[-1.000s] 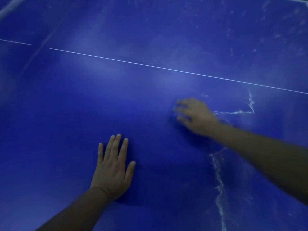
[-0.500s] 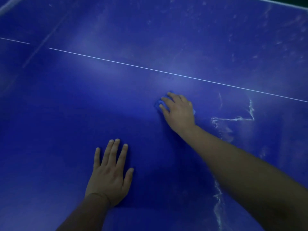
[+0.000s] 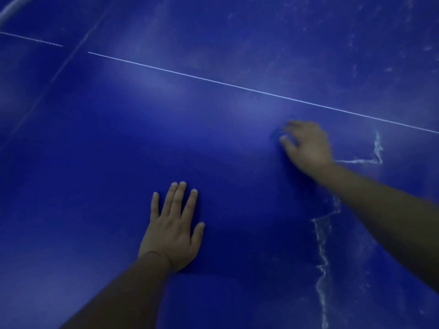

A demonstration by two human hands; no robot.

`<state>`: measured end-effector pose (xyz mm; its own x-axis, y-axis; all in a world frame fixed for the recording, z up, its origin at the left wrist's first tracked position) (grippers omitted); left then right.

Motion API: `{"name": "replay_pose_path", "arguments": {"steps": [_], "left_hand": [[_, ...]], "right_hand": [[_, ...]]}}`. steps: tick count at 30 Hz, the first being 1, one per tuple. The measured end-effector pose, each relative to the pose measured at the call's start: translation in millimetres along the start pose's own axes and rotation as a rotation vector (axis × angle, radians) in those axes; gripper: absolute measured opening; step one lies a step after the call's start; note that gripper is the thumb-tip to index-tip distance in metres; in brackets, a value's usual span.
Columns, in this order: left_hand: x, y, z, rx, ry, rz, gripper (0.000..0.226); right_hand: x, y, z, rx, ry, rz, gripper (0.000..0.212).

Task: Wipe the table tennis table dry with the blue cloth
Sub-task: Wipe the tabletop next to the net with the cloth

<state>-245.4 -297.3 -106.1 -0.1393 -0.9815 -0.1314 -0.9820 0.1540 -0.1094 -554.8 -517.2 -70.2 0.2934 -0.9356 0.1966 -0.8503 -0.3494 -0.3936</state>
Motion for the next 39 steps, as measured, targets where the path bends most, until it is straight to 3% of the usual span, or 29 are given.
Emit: {"name": "replay_pose_path", "arguments": {"steps": [3,6,8,10,13,16,18,21,24,26,28,31,33,36,39], "left_hand": [[0.1,-0.5,0.2,-0.004,-0.015,-0.002,0.072],[-0.4,-1.0,0.1,-0.024,-0.023,0.005,0.073],[-0.8,-2.6,-0.3,-0.045,-0.023,0.013,0.075],[-0.4,-5.6,-2.7,-0.106,-0.012,0.032,0.077],[-3.7,-11.0,-8.8,-0.217,0.023,0.077,0.077],[-13.2,-20.8,-9.3,-0.155,0.09,0.089,0.072],[-17.7,-30.4,-5.2,-0.11,0.106,0.052,0.07],[-20.7,-47.2,0.9,-0.062,0.095,0.019,0.069],[-24.1,-57.7,7.0,-0.014,0.084,0.067,0.069],[-25.9,-59.6,9.4,0.007,0.082,0.089,0.07],[-24.7,-60.6,11.4,-0.017,0.066,0.089,0.071],[-23.4,-61.9,9.4,-0.08,0.048,0.095,0.074],[-23.0,-62.4,8.0,-0.118,0.042,0.105,0.075],[-23.6,-64.3,4.5,-0.171,0.042,0.137,0.075],[-24.2,-67.3,1.3,-0.225,0.045,0.191,0.076]], "right_hand": [[-86.5,-84.7,13.4,0.186,-0.307,-0.52,0.03],[-174.7,-117.9,11.0,0.276,-0.71,-0.849,0.035],[-172.3,-103.9,12.8,0.308,-0.724,-0.943,0.036],[-127.9,-82.6,20.3,0.229,-0.527,-0.827,0.035],[-29.0,-44.3,23.7,0.087,-0.139,-0.291,0.05],[30.5,-40.7,31.3,0.039,-0.049,0.037,0.055],[35.6,-77.4,44.9,0.039,-0.073,-0.038,0.055],[-23.7,-145.2,65.4,0.175,-0.212,-0.34,0.049],[-125.5,-185.2,58.1,0.241,-0.48,-0.672,0.034],[-157.6,-183.0,49.6,0.271,-0.604,-0.8,0.034],[-144.5,-160.5,47.6,0.179,-0.516,-0.757,0.033],[-94.5,-120.7,37.0,0.041,-0.173,-0.26,0.034],[-84.3,-106.3,38.3,0.033,-0.027,-0.052,0.037],[-105.8,-145.0,52.8,0.032,0.028,-0.042,0.034],[-194.3,-223.5,66.4,0.153,-0.133,-0.211,0.029]]}}
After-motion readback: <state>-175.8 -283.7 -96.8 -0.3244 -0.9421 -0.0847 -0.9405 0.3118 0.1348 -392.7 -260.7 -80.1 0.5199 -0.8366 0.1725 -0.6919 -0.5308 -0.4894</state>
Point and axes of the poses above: each hand's wrist, its own x-axis towards the middle knuckle, its own z-axis out of the palm, y = z × x, the point moved 1 cm from there along x, towards the middle knuckle, and after that the axes turned 12 degrees about x, right-handed, at the moved point
